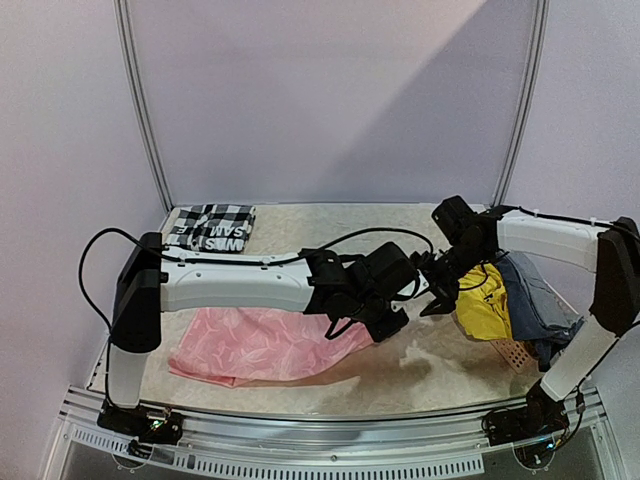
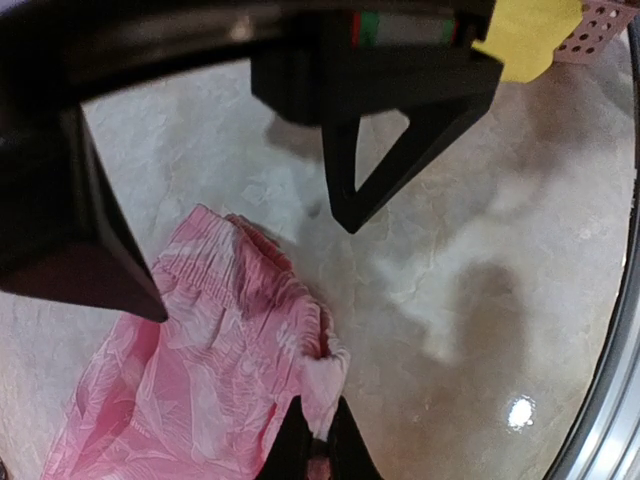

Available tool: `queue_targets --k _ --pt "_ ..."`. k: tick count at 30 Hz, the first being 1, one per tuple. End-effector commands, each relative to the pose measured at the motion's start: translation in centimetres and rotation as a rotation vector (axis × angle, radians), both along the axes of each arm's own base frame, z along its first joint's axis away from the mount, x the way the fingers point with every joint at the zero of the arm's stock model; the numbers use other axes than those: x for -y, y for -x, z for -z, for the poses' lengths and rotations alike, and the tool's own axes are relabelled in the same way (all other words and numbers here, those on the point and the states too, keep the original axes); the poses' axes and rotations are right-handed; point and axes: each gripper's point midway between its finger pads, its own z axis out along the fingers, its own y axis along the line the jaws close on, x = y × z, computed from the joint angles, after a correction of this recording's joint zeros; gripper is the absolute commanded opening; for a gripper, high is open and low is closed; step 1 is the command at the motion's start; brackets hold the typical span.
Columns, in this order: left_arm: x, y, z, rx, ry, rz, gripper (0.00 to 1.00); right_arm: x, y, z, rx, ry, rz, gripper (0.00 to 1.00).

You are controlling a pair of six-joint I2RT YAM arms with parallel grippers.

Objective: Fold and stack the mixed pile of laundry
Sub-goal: Pass from the left arm to the right

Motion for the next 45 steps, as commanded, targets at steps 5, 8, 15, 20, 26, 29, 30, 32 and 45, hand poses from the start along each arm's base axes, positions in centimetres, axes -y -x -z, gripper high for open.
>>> queue_targets --k 5,8,15,20,26,29,30,32,45 --pt "-0.1 -0.3 -1.7 -0.007 0.047 -0.008 0.00 -1.5 -1.1 4.0 -0.039 -0.047 0.047 0.77" --pt "0.0 -0.2 -1.6 -0.016 0.050 -0.008 0.00 -1.8 -1.5 5.0 -0.040 -0.060 0.057 0.71" --pt "0.0 0.0 -1.5 -0.028 0.052 -0.007 0.00 -2.2 -1.8 7.0 -0.041 -0.093 0.089 0.50" --pt "0.0 -0.1 -1.6 -0.029 0.053 -0.015 0.00 -2.4 -1.8 7.0 -0.037 -0.108 0.097 0.55" --pt "0.1 0.0 -1.8 -0.038 0.066 -0.016 0.00 -2.5 -2.1 6.9 -0.014 -0.118 0.104 0.39" --pt "0.1 0.1 -1.8 -0.044 0.066 -0.014 0.00 -2.5 -2.2 6.7 -0.003 -0.119 0.106 0.22" --pt "0.1 0.2 -1.8 -0.047 0.067 -0.014 0.00 -2.5 -2.2 6.6 0.001 -0.117 0.107 0.18" --pt "0.0 0.4 -2.0 -0.057 0.067 -0.012 0.02 -2.4 -2.4 5.9 0.016 -0.112 0.101 0.09" --pt "-4.5 2.5 -6.0 -0.129 0.141 -0.089 0.62 1.2 -1.2 2.3 0.053 0.143 -0.059 0.00"
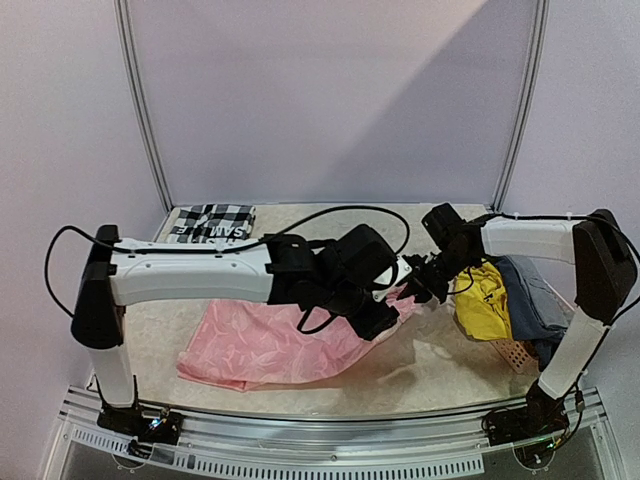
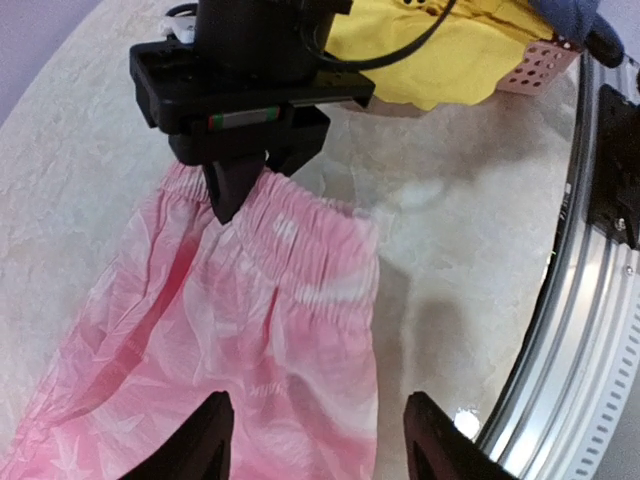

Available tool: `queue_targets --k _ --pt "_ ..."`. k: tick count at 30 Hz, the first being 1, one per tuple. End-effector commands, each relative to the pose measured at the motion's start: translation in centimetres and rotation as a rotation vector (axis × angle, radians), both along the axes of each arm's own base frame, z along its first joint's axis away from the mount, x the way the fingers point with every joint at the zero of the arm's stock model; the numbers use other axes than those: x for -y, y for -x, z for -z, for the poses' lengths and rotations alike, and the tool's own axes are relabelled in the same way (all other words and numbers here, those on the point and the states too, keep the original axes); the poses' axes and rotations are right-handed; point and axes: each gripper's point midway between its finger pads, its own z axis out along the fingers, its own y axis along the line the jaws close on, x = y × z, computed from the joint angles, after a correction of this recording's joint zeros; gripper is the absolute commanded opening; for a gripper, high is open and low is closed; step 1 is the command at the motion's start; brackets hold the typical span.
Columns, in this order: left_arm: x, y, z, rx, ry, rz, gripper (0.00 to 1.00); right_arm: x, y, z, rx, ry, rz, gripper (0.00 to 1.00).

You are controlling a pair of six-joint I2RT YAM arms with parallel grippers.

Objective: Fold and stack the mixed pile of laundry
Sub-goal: Pass from the left arm to the right, then fold the crumpled T-shirt at the center of the board.

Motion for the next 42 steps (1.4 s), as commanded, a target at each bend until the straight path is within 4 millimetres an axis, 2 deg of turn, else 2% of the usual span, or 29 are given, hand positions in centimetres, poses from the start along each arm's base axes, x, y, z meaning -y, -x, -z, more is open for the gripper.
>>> queue_targets --k 1,5,11,18,23,30,36,42 --pt "-2.5 0.5 -2.7 -0.030 0.053 -0.059 0.64 2.8 1.6 -1.6 0.009 0.167 -0.104 0.00" --pt "-5.7 0.9 -3.0 -0.042 0.036 -0.123 0.67 4.5 2.1 -3.0 0.012 0.272 -0.158 0.00" --pt "-12.3 0.3 -2.0 -0.089 -0.011 -0.282 0.66 5.7 1.8 -6.4 0.042 0.341 -0.182 0.00" --pt "-20.4 -0.7 -0.6 -0.152 -0.029 -0.488 0.66 5.2 0.7 -10.8 0.100 0.357 -0.183 0.00" --pt "-25.0 -0.5 1.8 -0.220 -0.085 -0.599 0.65 3.7 0.7 -12.4 0.130 0.393 -0.226 0.00" --pt "-29.6 -0.2 4.9 -0.348 -0.113 -0.733 0.62 1.5 0.3 -12.4 0.139 0.442 -0.247 0.00" --pt "-31.3 0.4 7.5 -0.448 -0.132 -0.767 0.59 -1.1 -0.4 -12.5 0.160 0.445 -0.227 0.00" --pt "-32.3 0.6 9.4 -0.508 -0.132 -0.790 0.58 -5.3 -0.6 -12.1 0.173 0.416 -0.231 0.00"
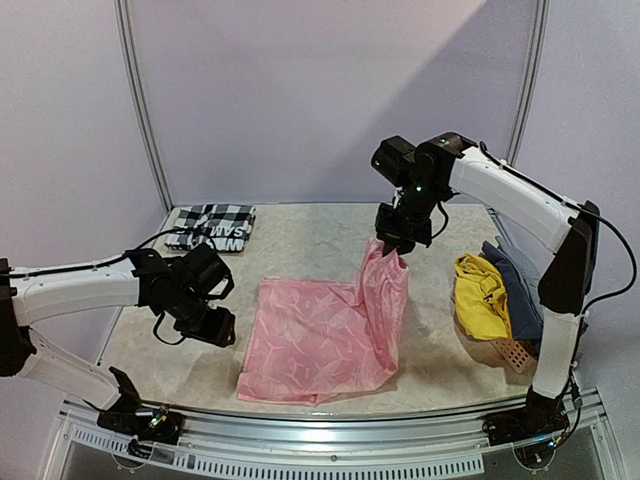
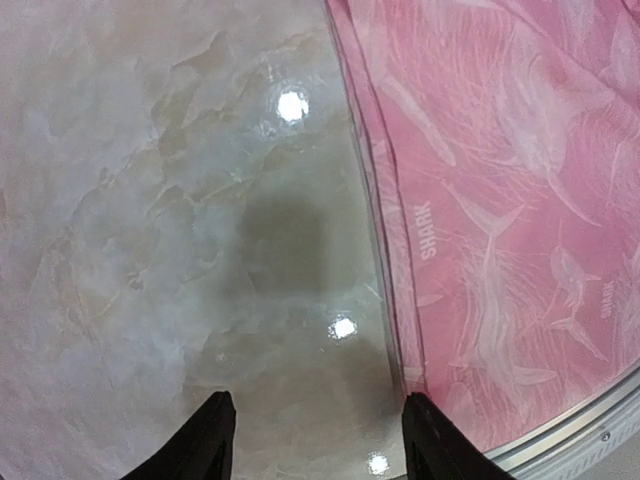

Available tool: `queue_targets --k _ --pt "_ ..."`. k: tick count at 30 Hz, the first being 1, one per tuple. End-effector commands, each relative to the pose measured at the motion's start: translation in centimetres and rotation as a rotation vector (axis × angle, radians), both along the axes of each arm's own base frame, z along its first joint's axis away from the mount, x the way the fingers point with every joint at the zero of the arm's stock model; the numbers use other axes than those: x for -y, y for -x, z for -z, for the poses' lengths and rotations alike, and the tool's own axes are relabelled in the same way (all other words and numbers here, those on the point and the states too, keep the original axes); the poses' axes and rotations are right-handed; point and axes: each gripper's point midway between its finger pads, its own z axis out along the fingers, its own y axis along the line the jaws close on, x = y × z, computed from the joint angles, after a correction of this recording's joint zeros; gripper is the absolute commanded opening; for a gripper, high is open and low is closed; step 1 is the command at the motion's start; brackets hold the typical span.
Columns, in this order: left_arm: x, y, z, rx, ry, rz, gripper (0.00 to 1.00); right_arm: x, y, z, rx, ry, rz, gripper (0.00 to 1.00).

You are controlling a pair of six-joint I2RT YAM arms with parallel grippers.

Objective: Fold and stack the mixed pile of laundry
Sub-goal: Fold the crumpled T-shirt at the center of the board.

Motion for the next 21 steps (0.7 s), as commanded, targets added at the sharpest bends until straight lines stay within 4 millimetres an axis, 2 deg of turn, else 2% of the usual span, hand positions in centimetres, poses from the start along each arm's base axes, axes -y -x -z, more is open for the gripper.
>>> queue_targets --k 1,4,11,14,21 --pt "-0.2 0.3 1.3 -0.055 0.045 -0.018 0.57 -2.1 1.2 0.8 -0.037 0.025 0.015 0.00" --pt "-0.2 0.4 2.1 -0.080 0.049 -0.017 0.57 -4.5 1.3 1.5 -0.047 -0.008 0.010 0.00" --pt "0.1 0.7 3.6 -0.133 0.063 0.001 0.54 -8.7 1.2 3.6 -0.060 -0.060 0.020 0.00" --pt "0.4 0.8 4.1 -0.154 0.071 0.005 0.53 -10.2 1.3 4.5 -0.068 -0.088 0.032 0.00" --pt "1.0 1.0 5.4 -0.199 0.069 0.033 0.51 -13.2 1.2 5.3 -0.061 -0.159 0.055 0.00"
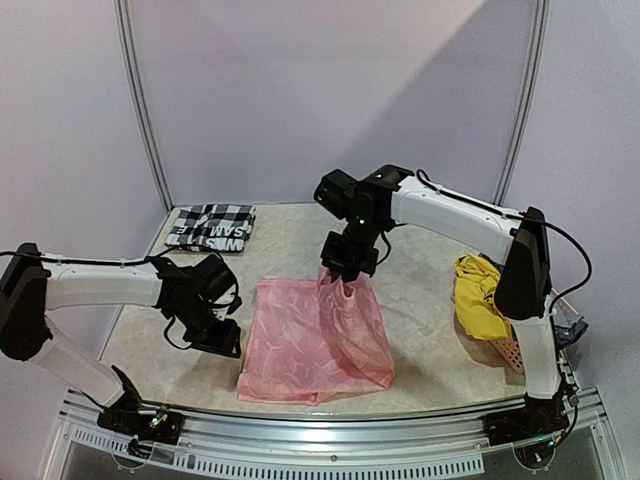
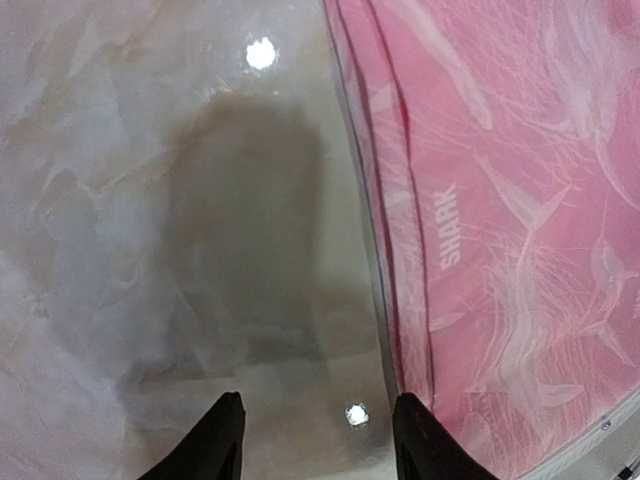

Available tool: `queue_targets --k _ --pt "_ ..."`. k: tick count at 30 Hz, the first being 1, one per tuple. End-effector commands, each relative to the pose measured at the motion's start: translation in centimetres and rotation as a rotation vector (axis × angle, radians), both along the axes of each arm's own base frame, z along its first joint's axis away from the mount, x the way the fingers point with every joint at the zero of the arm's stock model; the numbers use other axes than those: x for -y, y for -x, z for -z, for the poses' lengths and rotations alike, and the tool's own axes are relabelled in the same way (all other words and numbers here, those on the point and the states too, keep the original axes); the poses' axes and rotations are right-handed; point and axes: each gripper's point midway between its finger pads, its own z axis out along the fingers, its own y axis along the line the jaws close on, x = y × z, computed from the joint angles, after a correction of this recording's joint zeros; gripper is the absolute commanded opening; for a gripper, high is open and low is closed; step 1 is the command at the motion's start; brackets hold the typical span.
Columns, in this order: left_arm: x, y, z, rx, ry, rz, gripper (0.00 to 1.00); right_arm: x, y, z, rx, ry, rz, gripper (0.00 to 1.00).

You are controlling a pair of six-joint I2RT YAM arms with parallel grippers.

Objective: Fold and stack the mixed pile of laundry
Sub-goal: Fold the crumpled T-shirt at the center of the board.

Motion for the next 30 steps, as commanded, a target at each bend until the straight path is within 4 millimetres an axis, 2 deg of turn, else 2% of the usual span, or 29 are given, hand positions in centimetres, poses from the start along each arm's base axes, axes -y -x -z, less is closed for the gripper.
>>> queue_targets --k 1,9,16,25,30 --pt "0.4 -0.1 0.8 -0.025 0.021 0.021 0.51 -3.2 -0.5 -0.3 0.021 -0.097 0.030 0.00" --pt "0.7 0.2 1.5 -0.057 0.022 0.048 0.49 -6.7 0.0 1.2 0.002 -0.166 0.029 0.00" --pt "1.0 0.4 1.8 -0.073 0.033 0.058 0.48 -8.8 0.4 2.6 -0.008 -0.193 0.029 0.00" --pt "1.2 0.5 2.1 -0.086 0.041 0.068 0.47 -11.8 0.5 2.2 0.013 -0.292 0.033 0.00" --pt "1.3 0.5 2.2 -0.088 0.044 0.068 0.46 -13.1 0.8 3.3 -0.001 -0.318 0.024 0.02"
